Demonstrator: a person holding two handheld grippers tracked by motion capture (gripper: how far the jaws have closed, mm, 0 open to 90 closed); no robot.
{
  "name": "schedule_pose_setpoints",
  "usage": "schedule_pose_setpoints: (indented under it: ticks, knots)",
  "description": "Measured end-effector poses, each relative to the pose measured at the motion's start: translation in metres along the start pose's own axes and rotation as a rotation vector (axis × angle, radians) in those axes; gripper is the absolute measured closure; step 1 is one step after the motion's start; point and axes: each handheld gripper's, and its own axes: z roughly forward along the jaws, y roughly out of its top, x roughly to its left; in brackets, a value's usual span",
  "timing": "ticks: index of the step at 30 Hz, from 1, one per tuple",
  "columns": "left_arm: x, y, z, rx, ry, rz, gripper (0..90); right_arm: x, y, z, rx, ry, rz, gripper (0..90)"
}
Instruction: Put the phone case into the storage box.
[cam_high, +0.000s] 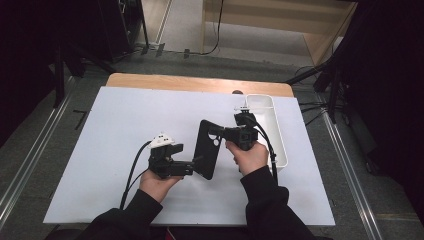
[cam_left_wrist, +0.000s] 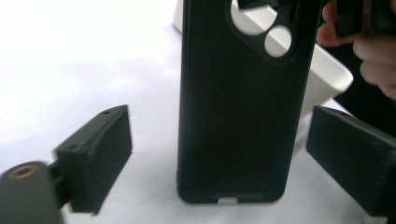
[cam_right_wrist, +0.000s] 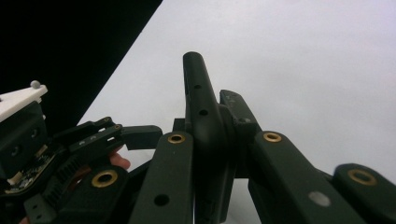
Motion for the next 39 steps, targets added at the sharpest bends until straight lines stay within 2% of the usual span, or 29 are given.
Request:
schedule_pose_setpoints:
  ticks: [1,10,12,14,17,20,23,25,28,29,31,32,35,37,39]
  knots:
    - [0.002,0.001,-0.002,0.017,-0.004,0.004,13.7,0.000,0.000,-0.002,-0.002,-0.002,-0.008,80.3]
    - [0.015,0.012,-0.011,0.091,-0.047,0.009,14.5,0.000,0.002,-0.004,-0.008,0.007,-0.068,80.3]
    - [0.017,0.015,-0.013,0.111,-0.047,0.023,14.5,0.000,0.002,-0.005,-0.008,0.008,-0.074,80.3]
    - [0.020,0.019,-0.017,0.138,-0.036,0.065,16.6,0.000,0.002,-0.006,-0.010,0.013,-0.094,80.3]
    - [0.024,0.022,-0.020,0.152,-0.043,0.068,16.6,-0.001,0.002,-0.007,-0.010,0.018,-0.108,80.3]
    - [0.027,0.025,-0.023,0.154,-0.060,0.053,16.6,-0.001,0.002,-0.008,-0.006,0.028,-0.117,80.3]
    - [0.029,0.027,-0.023,0.190,-0.090,0.045,16.5,-0.001,0.002,-0.008,-0.003,0.034,-0.124,80.3]
    - [0.029,0.028,-0.024,0.215,-0.103,0.056,16.5,-0.001,0.002,-0.007,0.002,0.045,-0.145,80.3]
    - [0.030,0.028,-0.024,0.227,-0.138,0.052,16.5,0.000,0.002,-0.007,0.005,0.050,-0.153,80.3]
    - [0.029,0.029,-0.024,0.240,-0.141,0.059,16.6,0.001,0.002,-0.007,0.006,0.055,-0.176,80.3]
    - [0.027,0.030,-0.024,0.249,-0.141,0.087,16.6,0.001,0.002,-0.007,0.009,0.062,-0.187,80.3]
    - [0.027,0.030,-0.024,0.249,-0.141,0.087,16.6,0.001,0.002,-0.007,0.009,0.062,-0.187,80.3]
    - [0.024,0.031,-0.025,0.248,-0.106,0.126,19.9,0.002,0.002,-0.008,0.011,0.073,-0.207,80.3]
    - [0.023,0.032,-0.026,0.245,-0.113,0.133,22.2,0.002,0.002,-0.008,0.018,0.084,-0.217,80.3]
    - [0.023,0.034,-0.027,0.248,-0.120,0.137,23.8,0.003,0.003,-0.009,0.026,0.093,-0.250,80.3]
